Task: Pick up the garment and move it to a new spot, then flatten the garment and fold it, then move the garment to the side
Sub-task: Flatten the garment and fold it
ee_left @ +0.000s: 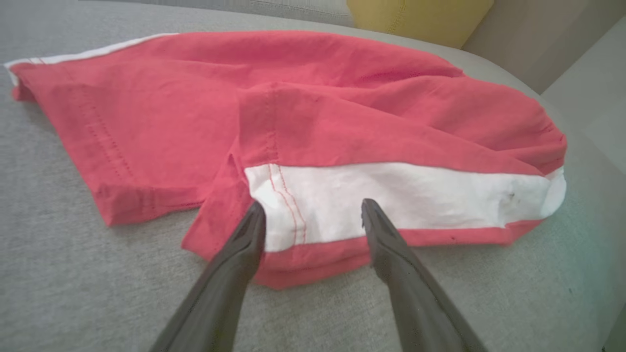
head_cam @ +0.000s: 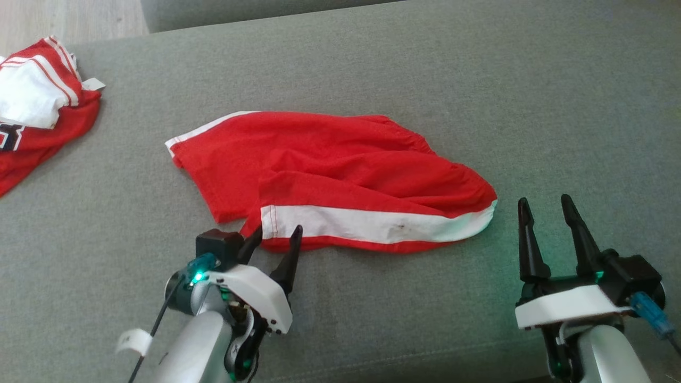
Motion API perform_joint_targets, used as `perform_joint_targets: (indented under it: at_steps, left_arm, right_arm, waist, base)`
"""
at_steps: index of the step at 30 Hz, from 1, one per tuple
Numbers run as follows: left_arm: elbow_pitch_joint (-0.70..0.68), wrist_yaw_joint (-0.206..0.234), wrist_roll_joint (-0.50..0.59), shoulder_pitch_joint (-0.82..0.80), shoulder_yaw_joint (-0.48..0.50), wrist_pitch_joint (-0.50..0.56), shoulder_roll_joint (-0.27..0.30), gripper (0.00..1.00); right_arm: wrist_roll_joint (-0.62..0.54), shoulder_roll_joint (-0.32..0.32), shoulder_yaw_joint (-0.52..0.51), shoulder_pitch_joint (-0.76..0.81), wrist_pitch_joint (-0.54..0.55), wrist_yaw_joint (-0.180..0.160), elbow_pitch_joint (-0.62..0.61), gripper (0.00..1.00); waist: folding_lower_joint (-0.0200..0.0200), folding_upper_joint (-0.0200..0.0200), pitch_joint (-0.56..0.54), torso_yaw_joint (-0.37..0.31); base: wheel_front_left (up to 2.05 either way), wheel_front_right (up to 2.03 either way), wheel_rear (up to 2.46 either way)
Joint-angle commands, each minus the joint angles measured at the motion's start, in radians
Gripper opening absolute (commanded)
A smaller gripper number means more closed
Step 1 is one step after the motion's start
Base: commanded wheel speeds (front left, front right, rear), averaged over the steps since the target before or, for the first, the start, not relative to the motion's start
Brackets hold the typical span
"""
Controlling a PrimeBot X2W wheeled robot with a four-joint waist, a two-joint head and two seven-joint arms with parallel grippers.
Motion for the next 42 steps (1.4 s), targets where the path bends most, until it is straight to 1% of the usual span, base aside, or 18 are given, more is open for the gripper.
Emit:
perform_joint_targets:
  at_steps: [1,7,8,9,10,11,12,13,14,15,16,23,29,37,42]
  left_arm:
    - [-0.034,-0.002,-0.006,-0.046,0.033,-0.024,0.001,1.00]
    - [-0.028,0.013,-0.015,-0.058,0.036,-0.043,0.001,1.00]
    - [-0.026,0.016,-0.016,-0.060,0.038,-0.047,0.001,0.97]
    - [-0.024,0.019,-0.018,-0.061,0.040,-0.051,0.001,0.87]
    - [-0.022,0.022,-0.019,-0.063,0.042,-0.054,0.001,0.70]
    - [-0.019,0.023,-0.020,-0.065,0.042,-0.056,0.001,0.50]
    - [-0.016,0.025,-0.020,-0.066,0.043,-0.058,0.001,0.44]
    - [-0.013,0.027,-0.020,-0.068,0.043,-0.060,0.002,0.34]
    - [-0.011,0.029,-0.020,-0.069,0.043,-0.061,0.002,0.22]
    - [-0.008,0.031,-0.019,-0.071,0.042,-0.061,0.003,0.08]
    - [-0.005,0.033,-0.018,-0.072,0.041,-0.062,0.004,0.00]
    - [0.002,0.045,-0.019,-0.074,0.047,-0.083,0.015,0.00]
    - [-0.045,0.076,-0.053,-0.026,0.104,-0.114,0.041,0.00]
    - [-0.073,0.110,-0.088,0.023,0.158,-0.124,0.071,0.00]
    - [-0.075,0.114,-0.091,0.021,0.160,-0.128,0.074,0.00]
  right_arm:
    - [0.008,-0.005,0.028,-0.036,-0.006,0.007,-0.028,1.00]
    - [0.010,-0.005,0.032,-0.037,-0.006,0.007,-0.030,1.00]
    - [0.010,-0.005,0.032,-0.037,-0.006,0.007,-0.030,1.00]
    - [0.011,-0.005,0.032,-0.037,-0.006,0.007,-0.030,1.00]
    - [0.012,-0.005,0.032,-0.038,-0.006,0.007,-0.030,1.00]
    - [0.012,-0.005,0.033,-0.038,-0.006,0.007,-0.030,1.00]
    - [0.012,-0.005,0.033,-0.038,-0.006,0.007,-0.030,1.00]
    - [0.012,-0.005,0.033,-0.038,-0.006,0.007,-0.030,1.00]
    - [0.013,-0.005,0.033,-0.038,-0.006,0.007,-0.030,1.00]
    - [0.013,-0.005,0.033,-0.039,-0.006,0.007,-0.030,1.00]
    - [0.014,-0.005,0.033,-0.040,-0.006,0.007,-0.030,1.00]
    - [0.012,-0.005,0.025,-0.039,-0.006,0.007,-0.026,1.00]
    - [-0.027,-0.005,0.022,-0.026,-0.006,0.007,0.006,1.00]
    - [-0.084,-0.005,0.089,-0.042,-0.006,0.007,0.129,1.00]
    - [-0.103,-0.005,0.145,-0.084,-0.006,0.007,0.210,1.00]
  waist:
    - [0.0000,0.0000,0.001,-0.004]
    - [0.0000,0.0000,0.004,-0.013]
    - [0.0000,0.0000,0.005,-0.014]
    - [0.0000,0.0000,0.006,-0.016]
    - [0.0000,0.0000,0.006,-0.017]
    - [0.0000,0.0000,0.007,-0.018]
    - [0.0000,0.0000,0.008,-0.019]
    - [0.0000,0.0000,0.008,-0.019]
    - [0.0000,0.0000,0.009,-0.020]
    - [0.0000,0.0000,0.010,-0.020]
    - [0.0000,0.0000,0.011,-0.021]
    - [0.0000,0.0000,0.007,-0.011]
    - [0.0000,0.0000,0.001,0.015]
    - [0.0000,0.0000,0.010,0.044]
    - [0.0000,0.0000,0.020,0.056]
  base:
    - [0.00,0.00,0.00]
    - [0.00,0.00,0.00]
    - [0.00,0.00,0.00]
    - [0.00,0.00,0.00]
    - [0.00,0.00,0.00]
    - [0.00,0.00,0.00]
    - [0.00,0.00,0.00]
    - [0.00,0.00,0.00]
    - [0.00,0.00,0.00]
    - [0.00,0.00,0.00]
    - [0.00,0.00,0.00]
    - [0.00,0.00,0.00]
    - [0.00,0.00,0.00]
    - [0.00,0.00,0.00]
    - [0.00,0.00,0.00]
